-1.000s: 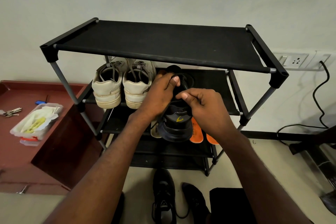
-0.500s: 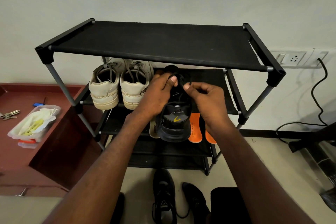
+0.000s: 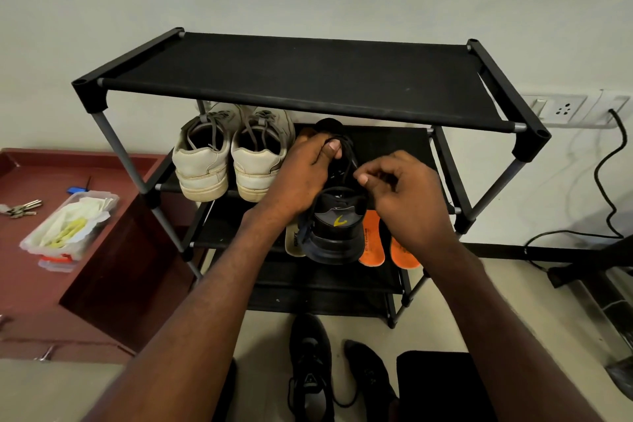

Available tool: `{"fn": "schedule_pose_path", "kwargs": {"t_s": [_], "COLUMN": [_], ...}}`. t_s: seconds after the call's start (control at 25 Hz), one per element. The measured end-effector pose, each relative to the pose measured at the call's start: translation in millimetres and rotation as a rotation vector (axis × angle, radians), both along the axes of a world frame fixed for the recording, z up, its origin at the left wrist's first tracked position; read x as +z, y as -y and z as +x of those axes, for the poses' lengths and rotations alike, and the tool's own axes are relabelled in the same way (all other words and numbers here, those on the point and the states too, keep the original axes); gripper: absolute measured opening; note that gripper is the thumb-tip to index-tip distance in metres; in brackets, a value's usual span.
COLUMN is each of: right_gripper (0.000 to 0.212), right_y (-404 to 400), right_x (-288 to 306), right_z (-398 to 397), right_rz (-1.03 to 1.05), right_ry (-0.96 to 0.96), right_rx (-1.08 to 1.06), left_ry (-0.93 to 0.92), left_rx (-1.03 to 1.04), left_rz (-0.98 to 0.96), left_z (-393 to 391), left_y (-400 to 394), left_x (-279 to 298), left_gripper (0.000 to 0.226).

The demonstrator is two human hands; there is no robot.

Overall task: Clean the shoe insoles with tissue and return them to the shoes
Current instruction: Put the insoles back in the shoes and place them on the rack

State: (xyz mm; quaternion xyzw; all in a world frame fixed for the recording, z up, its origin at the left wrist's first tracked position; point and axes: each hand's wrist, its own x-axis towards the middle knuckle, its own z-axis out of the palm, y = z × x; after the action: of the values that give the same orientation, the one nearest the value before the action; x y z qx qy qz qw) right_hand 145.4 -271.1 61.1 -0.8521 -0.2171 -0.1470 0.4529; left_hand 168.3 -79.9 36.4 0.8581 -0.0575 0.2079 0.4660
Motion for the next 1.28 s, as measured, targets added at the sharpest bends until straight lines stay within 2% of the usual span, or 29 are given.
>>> {"fn": "schedule_pose_path", "kwargs": {"t_s": [0.12,0.2,0.28,0.32,0.44,0.48,0.6,0.64,0.76,0.88,0.96,1.08,1.16,1.28], "right_gripper": [0.013,0.013,0.01,0.007,0.008,0.01,0.008,0.01,0.018,0.025,0.037,0.051,0.047,0.029], "right_y": [5,2,-5,-8,-10,-9,-7,-8,-10,-11,-12,-9,-7,-8], "right_x": [9,14,14,15,15,14,0,-2,0,4,6,9,12,14], "right_z": [-4,-10,-17,-20,-13,-10,3,3,3,0,-3,-8,-11,-16], "right_rz": [0.182,0.093,0.041,0.097,0.464,0.508,0.2,0.165,0.248,0.06,-0.037,-0.085,-0.065,-0.139], "right_ry": [-0.091,-0.163,-0.176,-0.196,-0.395,-0.449,-0.318,-0.288,-0.275,-0.111,-0.032,0.023,0.034,0.01], "right_rx": [0.131,0.279,0.322,0.312,0.218,0.162,0.037,0.026,0.036,0.053,0.15,0.232,0.272,0.347], "left_ry": [-0.03,-0.038,-0.055,-0.058,-0.025,-0.01,-0.01,-0.017,-0.031,-0.022,-0.038,-0.024,-0.011,-0.037], "left_rx": [0.002,0.006,0.013,0.009,-0.039,-0.051,-0.029,-0.012,0.012,0.01,0.004,-0.01,-0.032,-0.044], "left_rz": [-0.024,-0.029,-0.028,-0.032,-0.086,-0.089,-0.08,-0.067,-0.026,-0.028,-0.038,-0.056,-0.081,-0.083], "left_z": [1,0,1,2,4,4,3,4,6,5,5,11,13,11], "left_y": [0,0,0,0,-2,-2,-1,0,0,-1,-1,-3,-4,-5], "left_x": [1,2,2,2,0,-1,-1,-2,-1,-1,-2,-5,-5,-4], "left_gripper": [0.023,0.023,0.024,0.024,0.03,0.031,0.027,0.026,0.027,0.028,0.028,0.026,0.029,0.03]}}
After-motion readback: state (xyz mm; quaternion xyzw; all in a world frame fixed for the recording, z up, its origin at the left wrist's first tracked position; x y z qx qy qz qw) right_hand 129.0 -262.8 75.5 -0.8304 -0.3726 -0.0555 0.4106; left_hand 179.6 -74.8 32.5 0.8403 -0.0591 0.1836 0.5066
